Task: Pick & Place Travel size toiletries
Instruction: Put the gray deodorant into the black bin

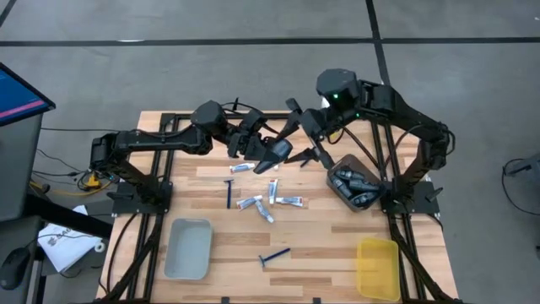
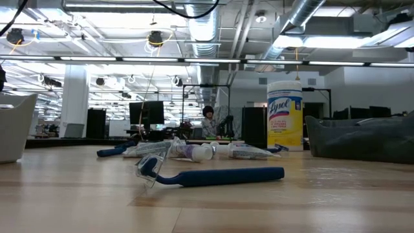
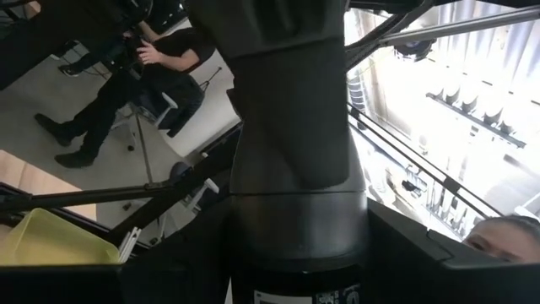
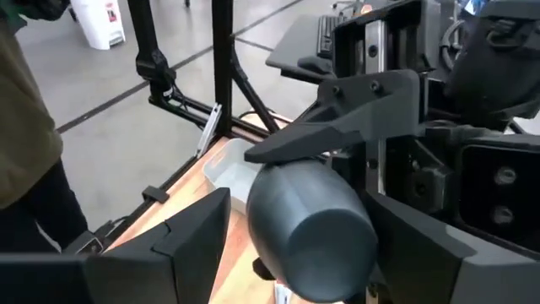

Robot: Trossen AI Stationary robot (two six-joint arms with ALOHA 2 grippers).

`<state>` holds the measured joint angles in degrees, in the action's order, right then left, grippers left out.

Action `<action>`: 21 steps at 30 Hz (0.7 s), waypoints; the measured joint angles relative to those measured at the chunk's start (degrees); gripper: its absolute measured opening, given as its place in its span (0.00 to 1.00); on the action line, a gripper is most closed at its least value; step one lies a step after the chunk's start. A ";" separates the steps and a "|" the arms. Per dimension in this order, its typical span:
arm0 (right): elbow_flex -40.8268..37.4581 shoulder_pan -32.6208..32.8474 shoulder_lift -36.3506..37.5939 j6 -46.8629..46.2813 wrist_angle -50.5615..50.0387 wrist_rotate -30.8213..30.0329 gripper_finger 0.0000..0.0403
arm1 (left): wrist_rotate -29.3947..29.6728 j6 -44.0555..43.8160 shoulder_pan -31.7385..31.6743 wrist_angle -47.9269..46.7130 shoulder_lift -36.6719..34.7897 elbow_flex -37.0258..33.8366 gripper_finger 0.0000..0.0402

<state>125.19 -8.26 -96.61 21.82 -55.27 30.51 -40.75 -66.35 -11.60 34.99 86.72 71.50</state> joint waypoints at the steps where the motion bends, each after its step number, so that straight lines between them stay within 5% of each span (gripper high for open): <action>1: 0.00 -0.14 -0.10 0.00 -0.02 0.32 0.65 | 0.01 0.02 0.00 0.12 0.00 0.00 0.52; 8: 0.01 -0.43 -0.56 -0.40 0.93 3.06 0.63 | -0.05 0.07 0.00 -0.02 0.00 0.00 0.52; 16: 0.11 -0.50 -1.04 -0.36 0.47 4.24 0.45 | -0.48 0.00 0.04 -0.29 0.02 -0.02 0.52; 21: 0.11 -0.63 -1.06 -0.40 0.20 4.26 0.44 | -0.59 0.00 0.02 -0.42 0.02 -0.04 0.52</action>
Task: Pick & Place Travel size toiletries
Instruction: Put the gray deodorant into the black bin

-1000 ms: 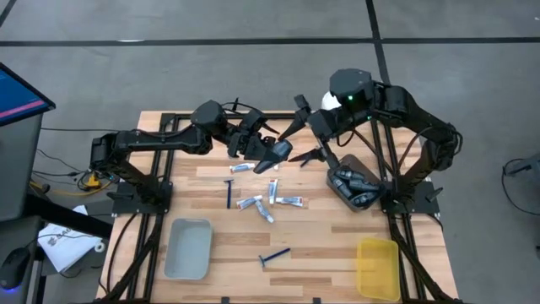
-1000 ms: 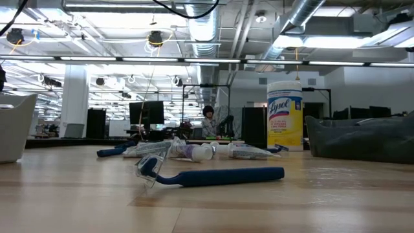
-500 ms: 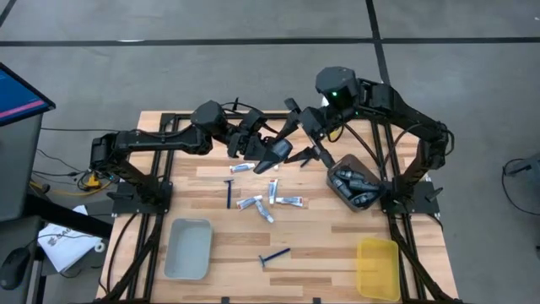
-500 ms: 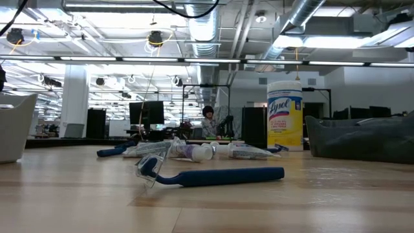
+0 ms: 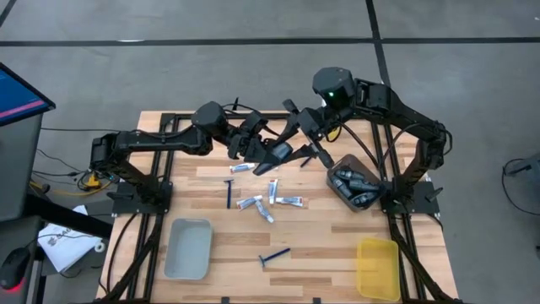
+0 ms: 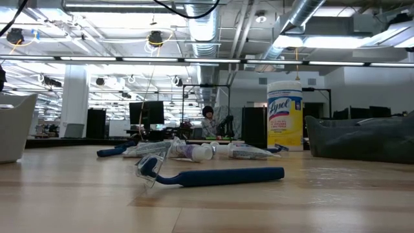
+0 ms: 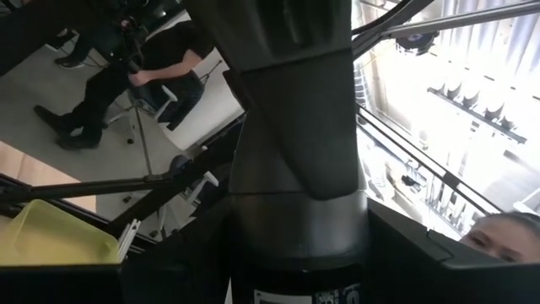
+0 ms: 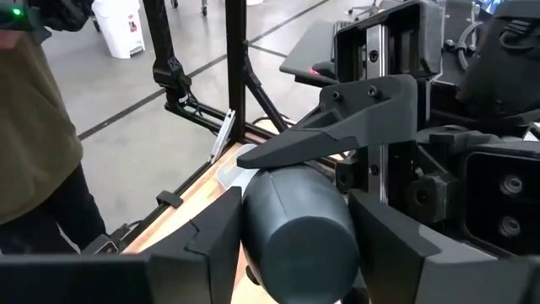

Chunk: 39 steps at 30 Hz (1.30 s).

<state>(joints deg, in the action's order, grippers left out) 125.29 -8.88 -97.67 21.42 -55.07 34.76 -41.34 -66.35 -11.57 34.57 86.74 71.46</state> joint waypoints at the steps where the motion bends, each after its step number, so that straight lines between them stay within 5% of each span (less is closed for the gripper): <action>1: 0.00 0.00 0.00 -0.02 0.00 0.04 0.44 | 0.04 0.00 -0.02 0.03 0.00 0.00 0.52; 29: -0.31 -3.75 3.18 -1.59 -1.26 -0.96 0.41 | 2.18 -0.04 -0.69 0.74 0.09 0.13 0.57; 39: -0.15 -5.30 5.44 -2.63 -3.51 -1.58 0.25 | 0.48 0.63 -1.99 0.55 -0.11 0.07 0.58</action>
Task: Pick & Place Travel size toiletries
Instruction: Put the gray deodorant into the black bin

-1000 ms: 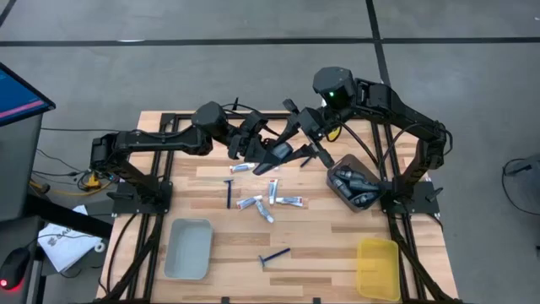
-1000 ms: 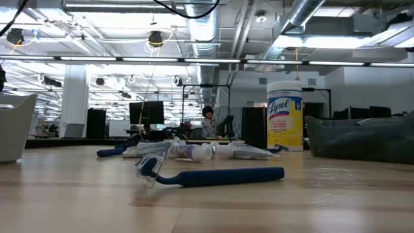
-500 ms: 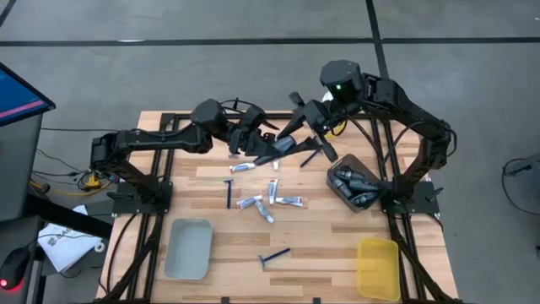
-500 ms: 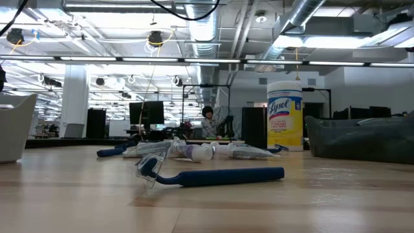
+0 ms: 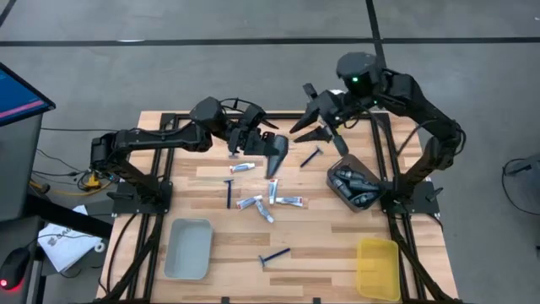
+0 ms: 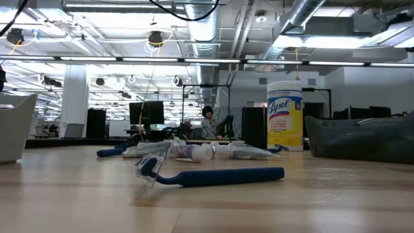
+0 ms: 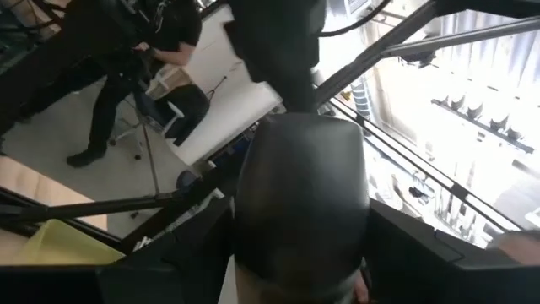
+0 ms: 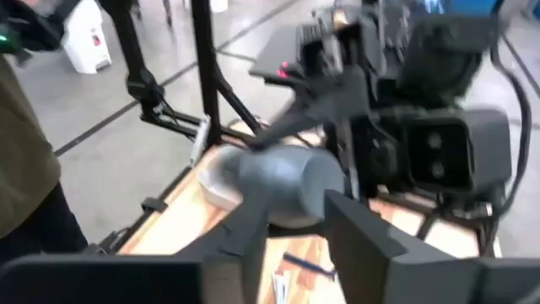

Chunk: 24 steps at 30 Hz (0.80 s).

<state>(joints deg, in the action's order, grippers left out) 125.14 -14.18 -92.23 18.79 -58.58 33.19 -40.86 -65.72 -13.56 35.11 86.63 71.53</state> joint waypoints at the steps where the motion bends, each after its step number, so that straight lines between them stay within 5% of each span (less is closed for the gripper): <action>1: -0.02 -0.36 -0.06 -0.43 -0.19 -0.06 0.22 | 0.02 0.81 0.00 0.07 0.00 0.00 0.58; 10: 0.06 -1.74 3.20 -3.74 -3.12 -1.22 0.08 | 0.86 3.99 -0.21 -0.09 0.00 0.00 0.53; 17: 0.11 2.80 5.40 -5.88 -15.86 -23.01 0.11 | 12.86 9.52 -0.83 0.10 0.02 0.00 0.53; 24: 0.09 11.01 5.02 -6.95 -20.02 -44.71 0.27 | 30.90 0.70 -0.68 5.01 0.11 -0.02 0.53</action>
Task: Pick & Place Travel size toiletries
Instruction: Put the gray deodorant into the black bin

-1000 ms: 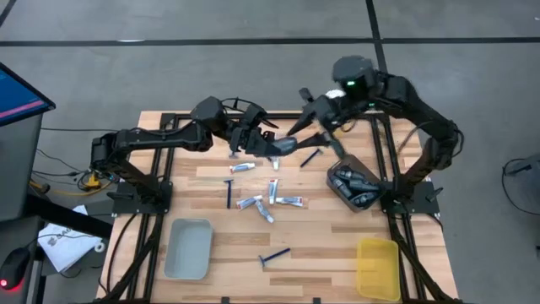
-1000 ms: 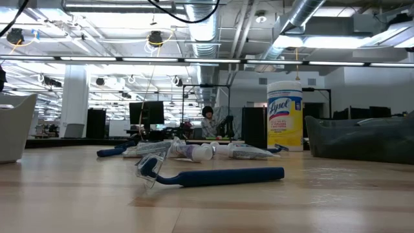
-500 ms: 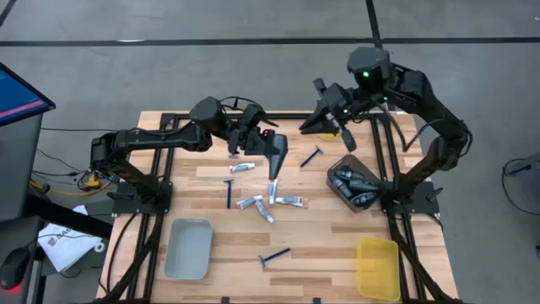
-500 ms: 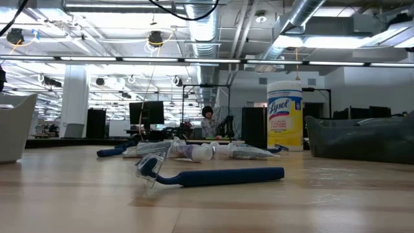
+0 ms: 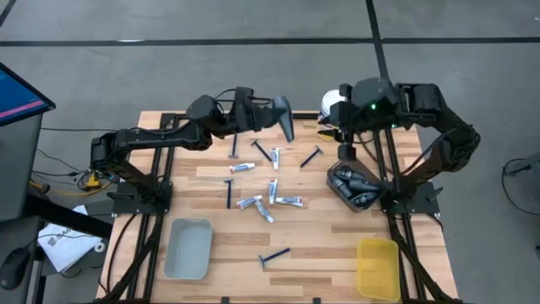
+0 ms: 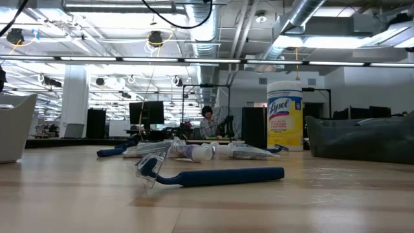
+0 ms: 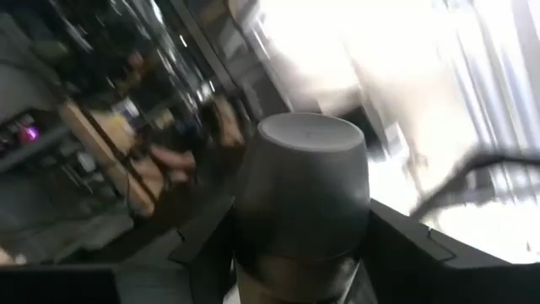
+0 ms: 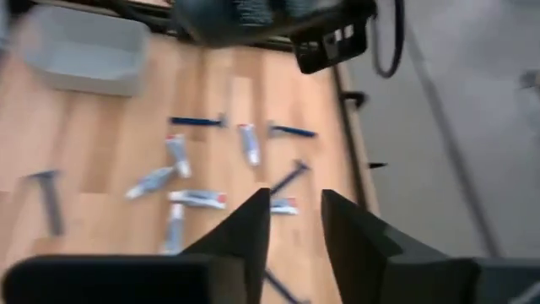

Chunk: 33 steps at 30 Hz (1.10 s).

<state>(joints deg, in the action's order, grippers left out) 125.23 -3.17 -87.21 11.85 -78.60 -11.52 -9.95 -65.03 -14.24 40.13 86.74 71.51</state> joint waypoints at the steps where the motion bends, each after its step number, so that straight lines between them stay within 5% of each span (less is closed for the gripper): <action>1: 0.00 1.12 -0.14 0.09 0.64 -2.75 0.29 | 2.41 -1.35 0.00 0.27 0.00 0.00 0.53; 6: 0.04 5.94 -0.85 1.46 4.47 -16.89 0.43 | 11.35 -7.77 0.24 2.61 0.00 0.00 0.53; 10: 0.04 7.52 -2.07 4.61 10.37 -22.14 0.52 | 15.49 -12.08 0.88 3.34 0.00 0.00 0.53; 18: -0.07 7.74 -3.51 8.82 21.21 -23.04 0.56 | 16.91 -10.75 0.90 3.51 0.00 0.00 0.53; 26: -0.04 8.73 -2.34 -7.30 18.35 -22.83 0.62 | 16.69 0.33 0.88 3.40 0.00 0.00 0.53; 33: 0.00 7.63 -2.02 -8.55 21.16 -20.08 0.68 | 17.55 10.46 0.87 3.38 0.00 0.00 0.53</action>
<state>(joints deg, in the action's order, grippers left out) 125.23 4.46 -89.24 3.30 -57.43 -31.60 7.60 -54.56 -13.37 43.51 86.74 71.50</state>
